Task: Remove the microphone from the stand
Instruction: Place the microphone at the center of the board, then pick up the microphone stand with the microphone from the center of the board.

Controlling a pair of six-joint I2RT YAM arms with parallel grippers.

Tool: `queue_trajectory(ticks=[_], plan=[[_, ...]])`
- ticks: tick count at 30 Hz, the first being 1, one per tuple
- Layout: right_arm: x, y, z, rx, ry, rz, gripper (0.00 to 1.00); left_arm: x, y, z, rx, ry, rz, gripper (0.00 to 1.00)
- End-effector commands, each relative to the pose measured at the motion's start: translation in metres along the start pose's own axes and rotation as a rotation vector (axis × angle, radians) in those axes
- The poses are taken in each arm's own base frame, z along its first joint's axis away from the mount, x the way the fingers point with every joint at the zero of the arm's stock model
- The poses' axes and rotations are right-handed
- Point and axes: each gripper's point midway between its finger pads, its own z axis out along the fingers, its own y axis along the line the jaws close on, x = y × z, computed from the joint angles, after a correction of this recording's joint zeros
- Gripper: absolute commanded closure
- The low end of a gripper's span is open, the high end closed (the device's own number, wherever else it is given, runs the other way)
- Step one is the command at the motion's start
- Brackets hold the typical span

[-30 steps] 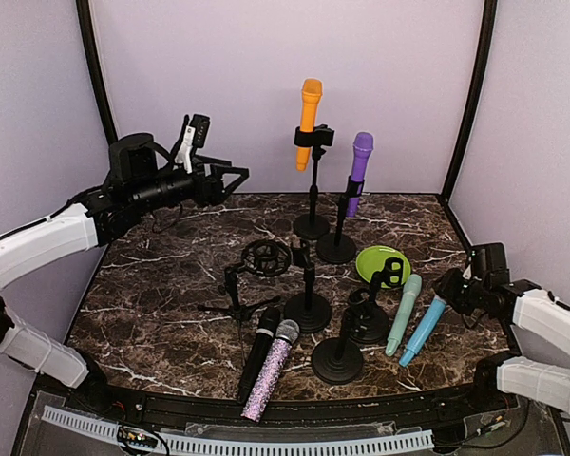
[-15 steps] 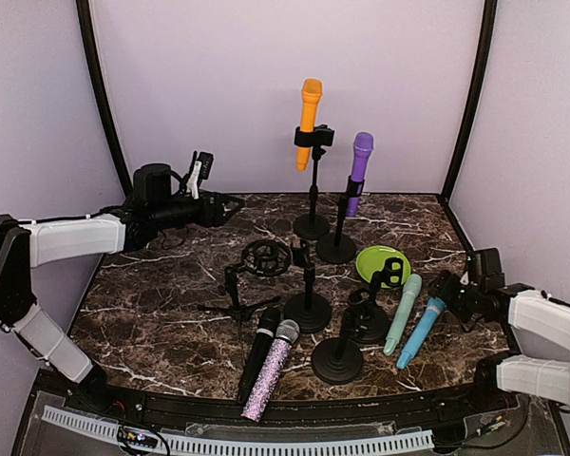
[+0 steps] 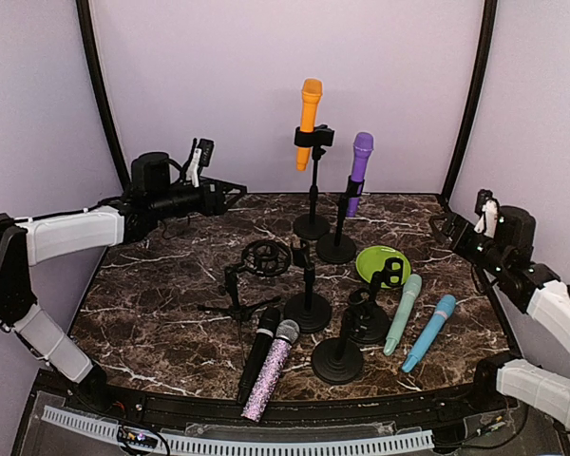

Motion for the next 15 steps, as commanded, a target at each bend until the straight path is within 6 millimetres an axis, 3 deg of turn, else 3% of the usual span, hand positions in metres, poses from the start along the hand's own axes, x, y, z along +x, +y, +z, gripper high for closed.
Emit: queue_trajectory(ticks=[1, 8, 13, 15], plan=[[-0.051, 0.076, 0.005, -0.290, -0.088, -0.169, 0.01, -0.025, -0.013, -0.041, -0.071, -0.019, 0.037, 0.34], [-0.083, 0.145, 0.039, -0.419, -0.095, -0.309, 0.04, -0.021, -0.039, -0.086, -0.044, 0.131, 0.024, 0.27], [-0.083, 0.188, 0.072, -0.480, -0.074, -0.392, 0.07, -0.021, -0.048, -0.109, -0.039, 0.176, 0.102, 0.25], [-0.084, 0.199, 0.086, -0.477, -0.083, -0.418, 0.07, -0.019, -0.041, -0.115, -0.089, 0.159, 0.174, 0.25]])
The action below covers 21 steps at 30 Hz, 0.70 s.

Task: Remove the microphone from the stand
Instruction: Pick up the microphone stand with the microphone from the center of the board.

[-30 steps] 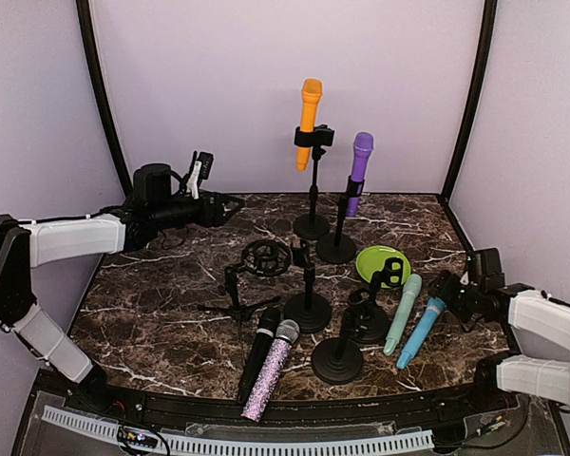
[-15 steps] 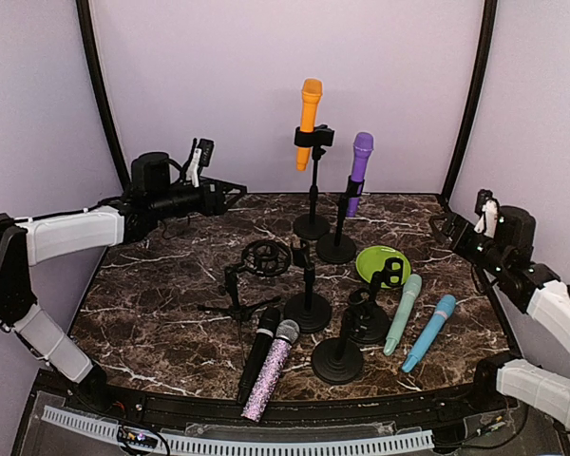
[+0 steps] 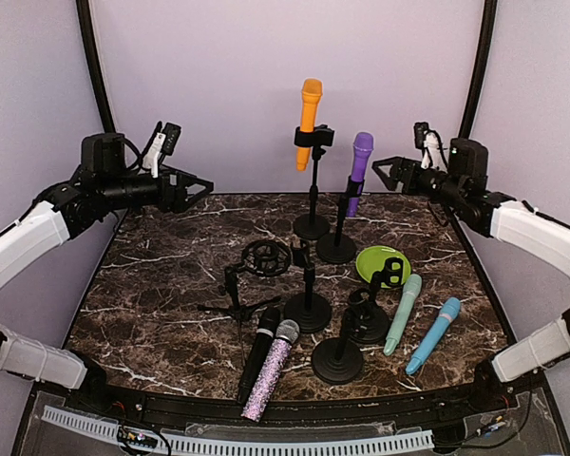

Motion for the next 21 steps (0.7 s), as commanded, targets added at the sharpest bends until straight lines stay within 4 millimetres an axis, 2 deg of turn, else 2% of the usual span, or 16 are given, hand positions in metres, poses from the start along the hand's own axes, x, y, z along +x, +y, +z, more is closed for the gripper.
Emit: queue_trajectory(ticks=[1, 2, 6, 8, 13, 17, 21], plan=[[-0.022, 0.020, 0.036, -0.048, -0.050, -0.118, 0.07, 0.029, 0.007, -0.017, -0.065, 0.072, 0.111, 0.25], [-0.027, 0.023, 0.041, -0.050, -0.060, -0.130, 0.07, 0.027, 0.014, -0.019, -0.108, 0.055, 0.127, 0.25], [-0.028, 0.020, 0.081, -0.028, -0.050, -0.168, 0.08, 0.055, 0.029, -0.020, -0.178, 0.112, 0.141, 0.25], [-0.032, 0.017, 0.096, 0.004, -0.059, -0.194, 0.12, 0.061, 0.031, -0.022, -0.191, 0.112, 0.134, 0.25], [-0.042, -0.006, 0.122, 0.139, -0.108, -0.203, 0.19, 0.052, 0.025, -0.030, -0.190, 0.072, 0.149, 0.25], [-0.042, 0.003, 0.132, 0.084, -0.122, -0.193, 0.33, 0.048, 0.028, -0.037, -0.223, 0.050, 0.165, 0.25], [-0.046, 0.013, 0.129, 0.069, -0.156, -0.204, 0.60, 0.048, 0.028, -0.037, -0.226, 0.044, 0.167, 0.25]])
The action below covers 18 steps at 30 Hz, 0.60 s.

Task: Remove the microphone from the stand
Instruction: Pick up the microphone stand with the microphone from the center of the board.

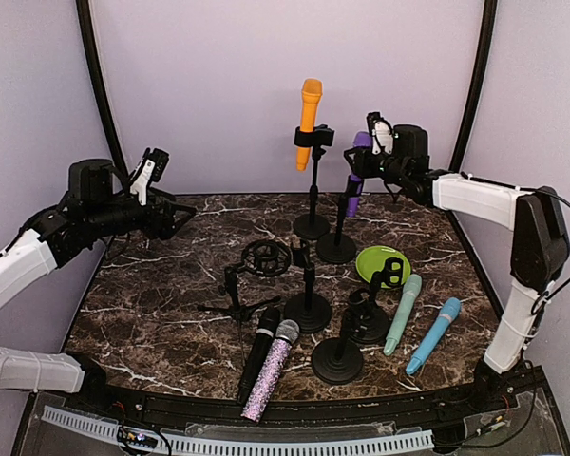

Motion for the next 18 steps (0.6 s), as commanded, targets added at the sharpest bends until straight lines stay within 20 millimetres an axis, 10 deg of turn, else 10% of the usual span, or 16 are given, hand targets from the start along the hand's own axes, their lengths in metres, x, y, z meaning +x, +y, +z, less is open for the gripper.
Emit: queue_trajectory(ticks=[1, 18], plan=[[-0.043, 0.016, -0.008, -0.019, -0.146, -0.021, 0.66, -0.002, 0.004, -0.002, -0.024, -0.022, 0.018, 0.25], [-0.093, 0.061, -0.076, 0.108, -0.285, 0.067, 0.89, -0.027, -0.039, 0.023, 0.122, -0.077, 0.017, 0.32]])
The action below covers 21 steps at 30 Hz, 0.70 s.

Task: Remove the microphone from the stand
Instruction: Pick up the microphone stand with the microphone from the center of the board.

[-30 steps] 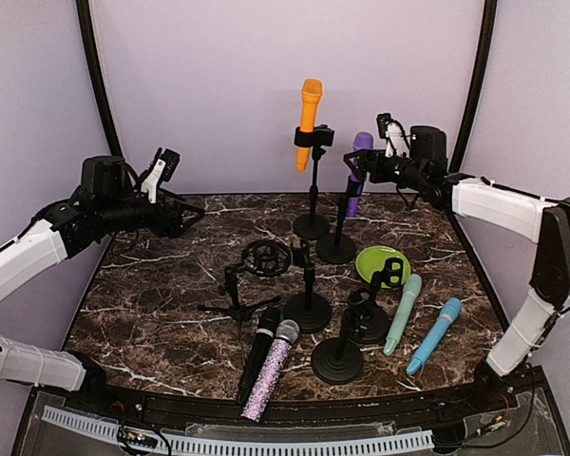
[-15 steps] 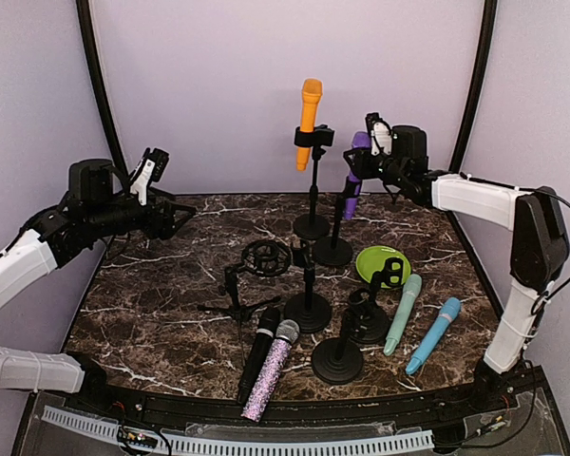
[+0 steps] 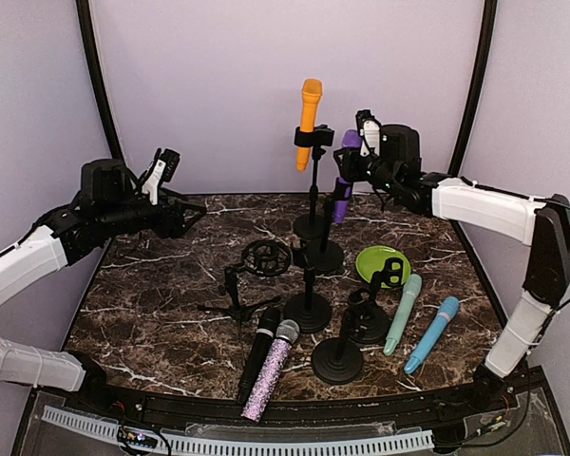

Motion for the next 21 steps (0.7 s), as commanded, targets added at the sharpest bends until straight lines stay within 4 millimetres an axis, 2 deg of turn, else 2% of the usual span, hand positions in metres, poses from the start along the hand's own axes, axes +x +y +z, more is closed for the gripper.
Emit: queue_trajectory(ticks=[1, 2, 3, 4, 7, 9, 10, 11, 12, 13, 14, 15, 16, 17, 18, 19, 21], plan=[[-0.092, 0.008, -0.055, 0.051, -0.271, 0.095, 0.89, -0.025, -0.031, 0.013, 0.061, -0.043, 0.053, 0.32], [-0.095, 0.009, -0.060, 0.056, -0.277, 0.097, 0.89, -0.027, -0.045, 0.016, 0.087, -0.043, 0.079, 0.32], [-0.098, 0.010, -0.064, 0.059, -0.281, 0.100, 0.89, -0.031, -0.048, 0.021, 0.087, -0.041, 0.087, 0.32], [-0.101, 0.011, -0.068, 0.059, -0.284, 0.102, 0.89, -0.033, -0.061, 0.025, 0.115, -0.042, 0.100, 0.32], [-0.105, 0.011, -0.078, 0.082, -0.284, 0.096, 0.89, -0.047, -0.082, 0.041, 0.166, -0.067, 0.103, 0.32], [-0.105, 0.012, -0.084, 0.096, -0.279, 0.090, 0.89, -0.054, -0.098, 0.053, 0.206, -0.080, 0.092, 0.32], [-0.104, 0.012, -0.087, 0.096, -0.279, 0.093, 0.89, -0.050, -0.109, 0.064, 0.230, -0.066, 0.095, 0.32], [-0.103, 0.013, -0.090, 0.094, -0.279, 0.098, 0.89, -0.062, -0.115, 0.066, 0.244, -0.100, 0.099, 0.32], [-0.100, 0.013, -0.092, 0.093, -0.278, 0.104, 0.89, -0.057, -0.128, 0.078, 0.269, -0.086, 0.105, 0.31], [-0.096, 0.012, -0.095, 0.092, -0.274, 0.112, 0.89, -0.070, -0.134, 0.081, 0.281, -0.120, 0.115, 0.31], [-0.095, 0.012, -0.097, 0.092, -0.274, 0.118, 0.89, -0.062, -0.147, 0.093, 0.309, -0.101, 0.122, 0.31], [-0.093, 0.011, -0.098, 0.095, -0.271, 0.123, 0.89, -0.076, -0.154, 0.095, 0.323, -0.138, 0.133, 0.31], [-0.091, 0.011, -0.100, 0.097, -0.269, 0.128, 0.89, -0.068, -0.163, 0.108, 0.346, -0.118, 0.138, 0.31], [-0.091, 0.010, -0.104, 0.099, -0.272, 0.133, 0.89, -0.080, -0.169, 0.111, 0.361, -0.152, 0.143, 0.31], [-0.090, 0.009, -0.106, 0.099, -0.272, 0.139, 0.89, -0.072, -0.174, 0.124, 0.381, -0.135, 0.142, 0.30], [-0.089, 0.009, -0.108, 0.099, -0.273, 0.144, 0.89, -0.082, -0.177, 0.127, 0.387, -0.163, 0.137, 0.30], [-0.087, 0.008, -0.112, 0.096, -0.275, 0.150, 0.89, -0.081, -0.179, 0.145, 0.387, -0.158, 0.132, 0.30]])
